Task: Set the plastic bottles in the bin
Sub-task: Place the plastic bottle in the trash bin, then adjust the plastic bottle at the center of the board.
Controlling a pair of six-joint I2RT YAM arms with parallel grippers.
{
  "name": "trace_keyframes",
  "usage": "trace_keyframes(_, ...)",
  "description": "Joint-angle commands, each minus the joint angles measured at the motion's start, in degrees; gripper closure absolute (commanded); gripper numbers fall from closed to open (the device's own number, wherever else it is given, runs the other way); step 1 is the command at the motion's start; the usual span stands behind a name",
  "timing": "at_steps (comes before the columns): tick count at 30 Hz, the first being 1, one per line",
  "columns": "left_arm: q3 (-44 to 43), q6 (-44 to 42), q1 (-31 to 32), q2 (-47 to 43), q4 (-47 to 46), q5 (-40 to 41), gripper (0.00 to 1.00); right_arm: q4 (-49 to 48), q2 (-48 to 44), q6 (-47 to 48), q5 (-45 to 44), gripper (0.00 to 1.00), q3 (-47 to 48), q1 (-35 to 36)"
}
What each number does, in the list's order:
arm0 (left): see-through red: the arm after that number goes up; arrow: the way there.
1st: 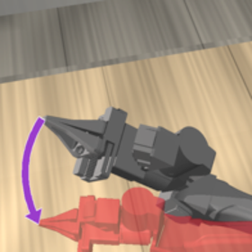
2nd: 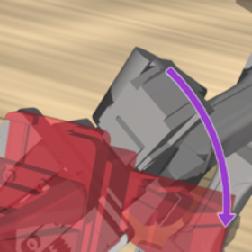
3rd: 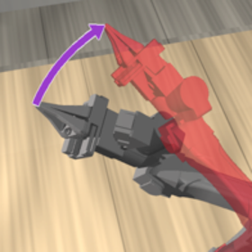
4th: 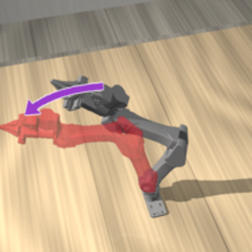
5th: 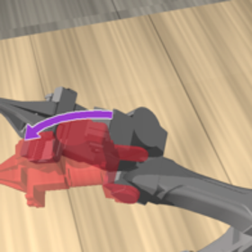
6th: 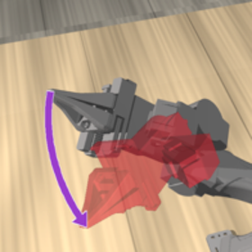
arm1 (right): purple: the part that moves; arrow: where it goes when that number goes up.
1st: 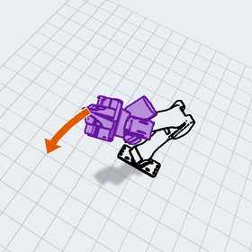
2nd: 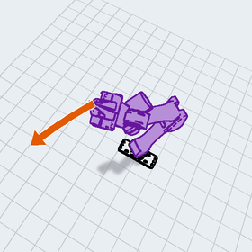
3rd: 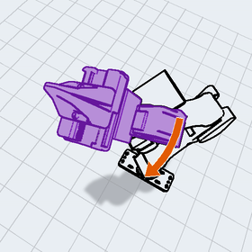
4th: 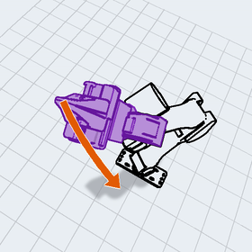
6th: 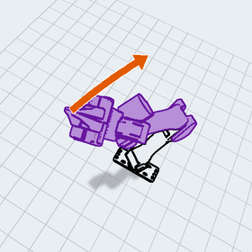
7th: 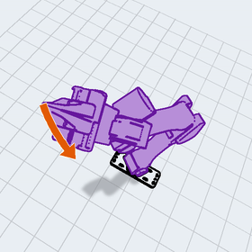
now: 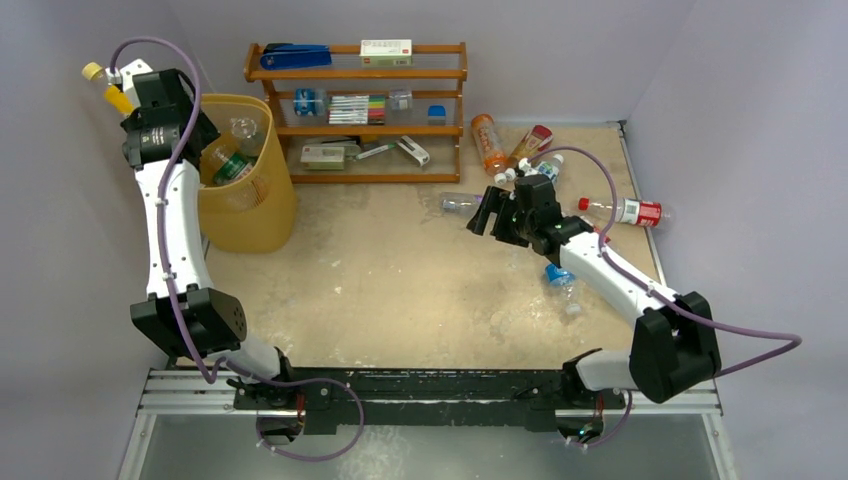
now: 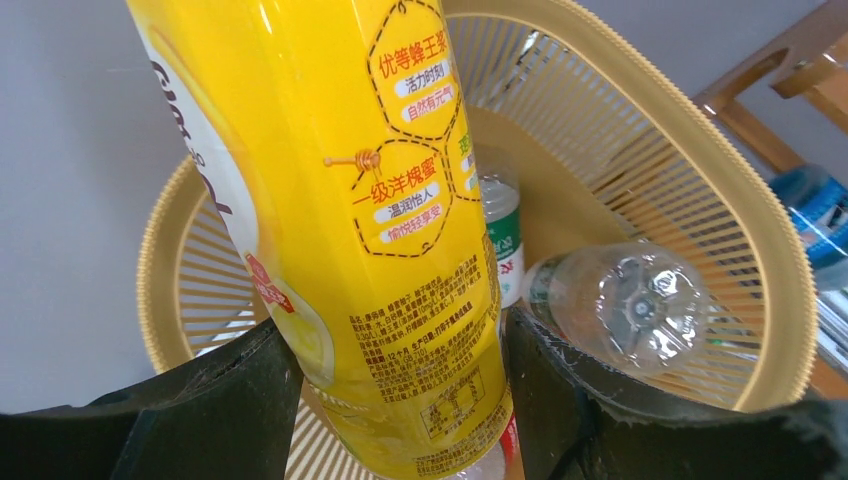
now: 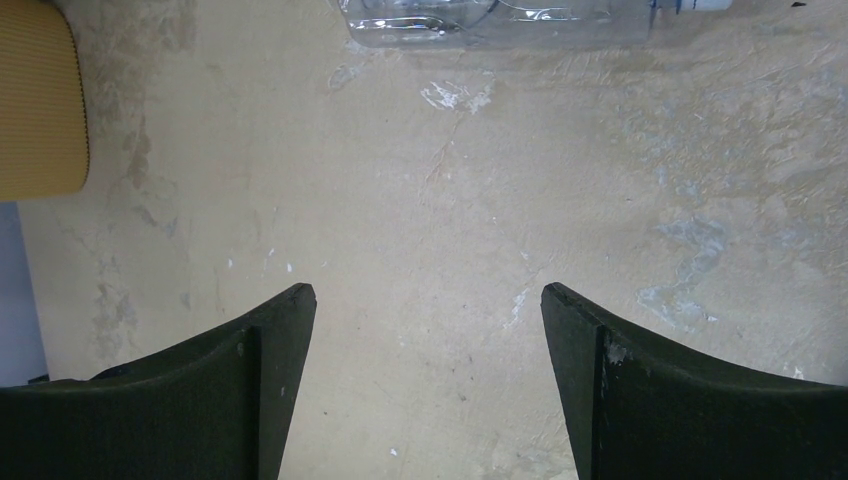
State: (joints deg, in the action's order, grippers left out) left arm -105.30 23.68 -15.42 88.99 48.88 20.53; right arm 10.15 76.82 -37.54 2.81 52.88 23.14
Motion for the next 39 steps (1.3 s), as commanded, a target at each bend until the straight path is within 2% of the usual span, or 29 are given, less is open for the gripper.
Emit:
trace_keyframes(1, -0.96, -3.46, -0.44, 0.72, -2.91, 5.32, 0.35, -1.53, -0.16, 0.45, 0.95, 0.15, 0.82, 0.67)
trace_keyframes(4, -2.37, -2.99, -0.33, 1.45, -0.95, 7.06, 0.22, -1.20, -0.41, 0.38, 0.71, 0.15, 0.82, 0.81)
trace_keyframes(7, -3.23, -2.77, -0.15, 1.32, 0.10, 7.49, 0.16, -0.88, -0.51, 0.44, 0.57, 0.14, 0.96, 0.84)
trace_keyframes(16, -4.45, -2.23, 0.89, 0.40, 0.49, 4.17, 0.15, 0.33, -0.62, 0.70, -0.17, 0.14, 2.04, 0.97)
trace_keyframes(22, -3.71, -1.79, 4.15, -2.12, -1.00, -8.49, 0.14, 2.40, 0.68, 1.49, -1.90, 0.13, 5.98, 0.97)
trace_keyframes(25, -3.59, -1.20, 8.14, -2.89, -0.63, -12.95, 0.14, 4.15, 1.61, 1.42, -1.01, 0.12, 7.63, 0.96)
trace_keyframes(28, -2.65, -0.39, 12.30, -3.65, -0.52, -16.01, 0.14, 4.14, 2.82, 1.92, -3.97, 0.11, 9.53, 0.78)
trace_keyframes(32, 1.59, 1.71, 16.30, -5.81, -2.29, -20.91, 0.13, 4.44, 7.40, 3.21, -6.61, 0.10, 14.28, -0.03)
trace_keyframes(39, 10.61, 3.55, 23.47, -10.19, -5.06, -21.59, 0.12, 3.78, 21.43, 6.43, -9.24, 0.15, 27.19, -2.16)
